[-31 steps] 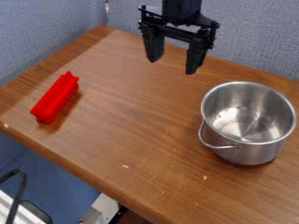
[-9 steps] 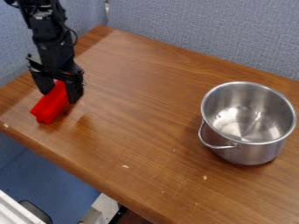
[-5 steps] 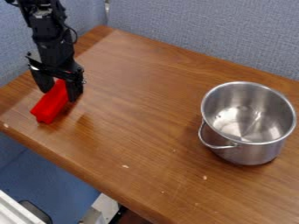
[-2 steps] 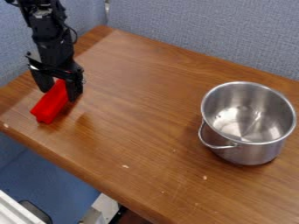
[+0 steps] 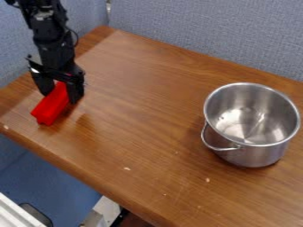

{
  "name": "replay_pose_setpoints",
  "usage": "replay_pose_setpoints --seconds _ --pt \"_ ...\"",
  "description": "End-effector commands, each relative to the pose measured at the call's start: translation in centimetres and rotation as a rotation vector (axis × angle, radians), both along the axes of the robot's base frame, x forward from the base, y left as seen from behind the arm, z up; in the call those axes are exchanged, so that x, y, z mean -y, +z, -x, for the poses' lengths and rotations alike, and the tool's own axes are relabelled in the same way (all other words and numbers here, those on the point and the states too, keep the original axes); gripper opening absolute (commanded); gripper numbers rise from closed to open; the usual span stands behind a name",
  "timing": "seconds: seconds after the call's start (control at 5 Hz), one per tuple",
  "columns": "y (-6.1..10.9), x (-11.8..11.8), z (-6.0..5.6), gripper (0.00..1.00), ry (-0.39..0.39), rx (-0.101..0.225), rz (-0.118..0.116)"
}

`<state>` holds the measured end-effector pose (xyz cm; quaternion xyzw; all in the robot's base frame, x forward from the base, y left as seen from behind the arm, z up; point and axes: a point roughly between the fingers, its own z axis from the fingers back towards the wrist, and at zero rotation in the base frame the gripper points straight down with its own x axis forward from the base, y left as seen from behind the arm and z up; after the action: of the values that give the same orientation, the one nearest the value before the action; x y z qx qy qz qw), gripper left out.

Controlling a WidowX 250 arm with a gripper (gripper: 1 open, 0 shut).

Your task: Put the red object in the metal pot

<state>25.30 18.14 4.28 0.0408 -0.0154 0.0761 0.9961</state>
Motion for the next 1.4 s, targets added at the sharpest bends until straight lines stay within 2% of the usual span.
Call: replay_pose_setpoints --seconds 0.0,0.8,1.2 --pt "0.5 -0.5 -0.4 0.00 0.005 0.020 -0.015" --pt "0.8 0.6 0.0 0.00 0.009 -0.006 -0.009" --pt "1.3 1.4 0.1 0.00 0.009 -0.017 0.002"
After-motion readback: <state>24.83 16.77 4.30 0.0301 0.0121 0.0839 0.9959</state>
